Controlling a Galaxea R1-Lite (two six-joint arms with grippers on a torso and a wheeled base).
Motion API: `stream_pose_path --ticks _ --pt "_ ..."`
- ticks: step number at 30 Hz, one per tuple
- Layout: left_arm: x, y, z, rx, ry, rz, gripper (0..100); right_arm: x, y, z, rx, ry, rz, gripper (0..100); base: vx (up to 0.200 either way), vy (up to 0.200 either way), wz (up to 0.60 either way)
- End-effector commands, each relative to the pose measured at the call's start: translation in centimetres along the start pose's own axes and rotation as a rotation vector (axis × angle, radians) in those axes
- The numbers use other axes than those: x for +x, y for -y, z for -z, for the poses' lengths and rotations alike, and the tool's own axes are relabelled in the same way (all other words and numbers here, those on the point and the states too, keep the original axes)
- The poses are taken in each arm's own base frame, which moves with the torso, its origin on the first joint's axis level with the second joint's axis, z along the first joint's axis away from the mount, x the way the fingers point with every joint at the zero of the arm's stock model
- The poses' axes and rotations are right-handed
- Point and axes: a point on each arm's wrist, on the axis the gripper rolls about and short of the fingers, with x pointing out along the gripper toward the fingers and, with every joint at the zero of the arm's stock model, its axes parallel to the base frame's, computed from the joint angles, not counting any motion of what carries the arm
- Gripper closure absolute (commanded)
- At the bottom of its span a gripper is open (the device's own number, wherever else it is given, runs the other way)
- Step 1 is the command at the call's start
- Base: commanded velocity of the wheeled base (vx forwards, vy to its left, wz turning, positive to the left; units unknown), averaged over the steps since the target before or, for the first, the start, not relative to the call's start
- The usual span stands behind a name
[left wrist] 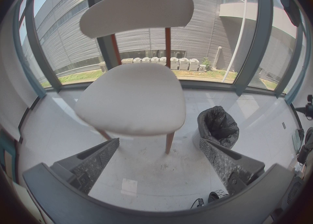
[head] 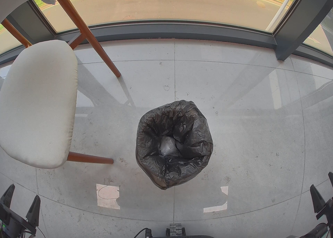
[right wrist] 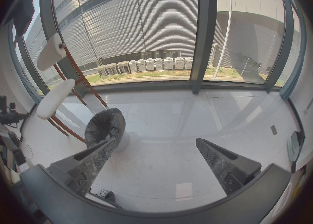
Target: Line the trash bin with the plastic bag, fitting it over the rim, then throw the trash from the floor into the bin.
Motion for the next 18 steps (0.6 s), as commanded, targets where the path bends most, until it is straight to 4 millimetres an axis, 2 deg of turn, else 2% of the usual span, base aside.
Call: stream_pose_path --ticks 1,6,9,11,15,18 --pt "-1.28 -0.30 1.52 0.015 0.119 -0.120 0 -1.17 0.11 2.34 -0.021 0.079 0.054 0 0.000 0.000 0.00" --pt "-1.29 -0.38 1.49 0.038 0.120 -0.163 0 -1.16 0.11 2.36 -0.027 0.075 0.053 0 0.000 0.000 0.00" --pt "-1.35 -0.62 1.51 0.022 0.118 -0.276 0 -1.17 0.11 2.31 -0.030 0.077 0.054 0 0.000 0.000 0.00" --pt "-1.34 -0.60 1.51 0.022 0.119 -0.260 0 -1.16 0.11 2.36 -0.028 0.075 0.054 0 0.000 0.000 0.00" --pt "-1.24 0.22 2.07 0.056 0.065 0.115 0 -1.16 0.11 2.36 -0.030 0.075 0.053 0 0.000 0.000 0.00" --pt "-1.30 0.21 2.11 0.062 0.046 0.109 0 -1.16 0.11 2.36 -0.027 0.075 0.054 0 0.000 0.000 0.00"
